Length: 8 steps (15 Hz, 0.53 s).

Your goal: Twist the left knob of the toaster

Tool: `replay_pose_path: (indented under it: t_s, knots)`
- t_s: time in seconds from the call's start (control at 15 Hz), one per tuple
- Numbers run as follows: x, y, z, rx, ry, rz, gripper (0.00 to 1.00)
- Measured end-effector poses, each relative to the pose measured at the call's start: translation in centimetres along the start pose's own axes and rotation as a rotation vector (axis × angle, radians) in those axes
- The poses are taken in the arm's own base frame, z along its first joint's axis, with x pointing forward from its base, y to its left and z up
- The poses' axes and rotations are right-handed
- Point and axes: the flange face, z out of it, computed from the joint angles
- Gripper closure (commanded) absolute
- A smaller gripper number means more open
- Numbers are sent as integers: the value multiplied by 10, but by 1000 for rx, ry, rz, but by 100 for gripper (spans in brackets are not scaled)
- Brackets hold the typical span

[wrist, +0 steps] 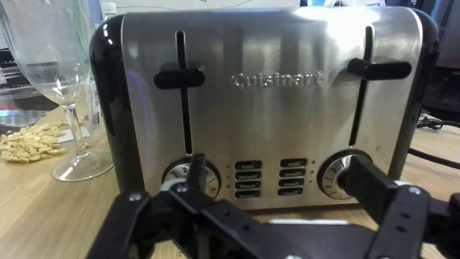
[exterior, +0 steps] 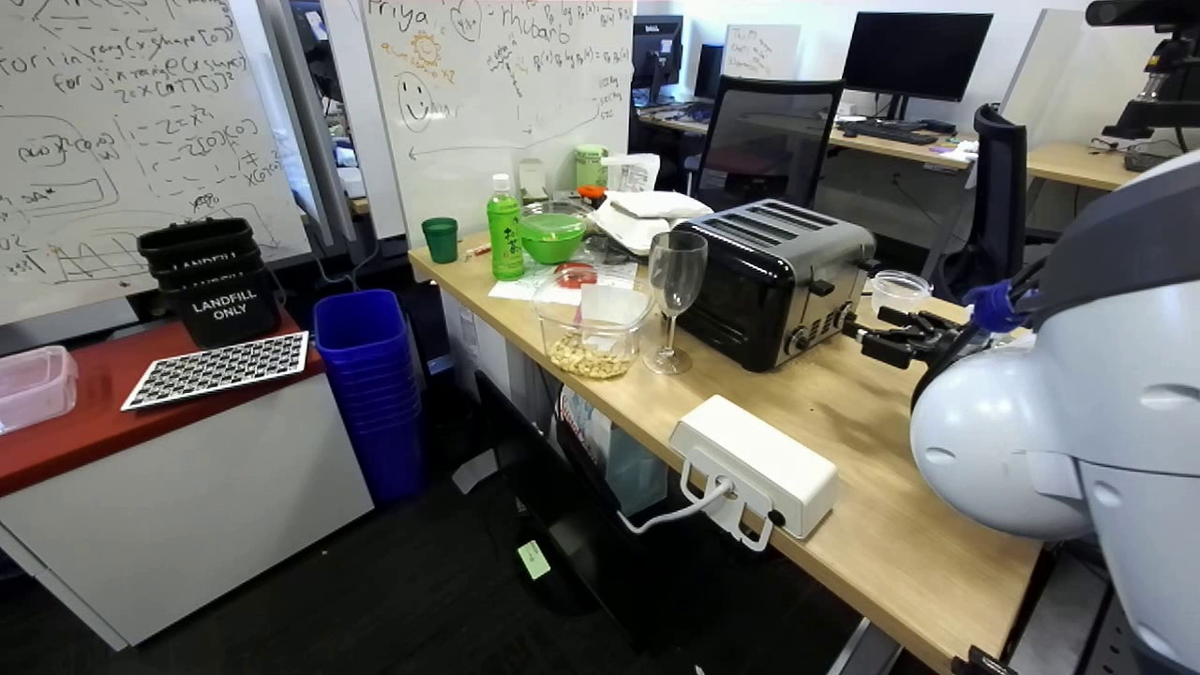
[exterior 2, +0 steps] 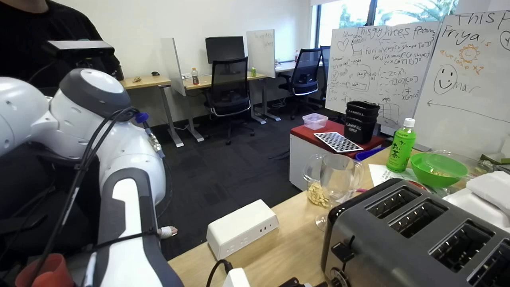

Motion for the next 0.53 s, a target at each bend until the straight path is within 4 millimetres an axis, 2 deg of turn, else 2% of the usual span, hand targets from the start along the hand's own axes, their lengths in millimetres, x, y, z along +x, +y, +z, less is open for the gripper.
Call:
replay_pose_path:
  t_s: [0.53]
  knots:
    - [12, -5, 23, 33, -15, -58, 0]
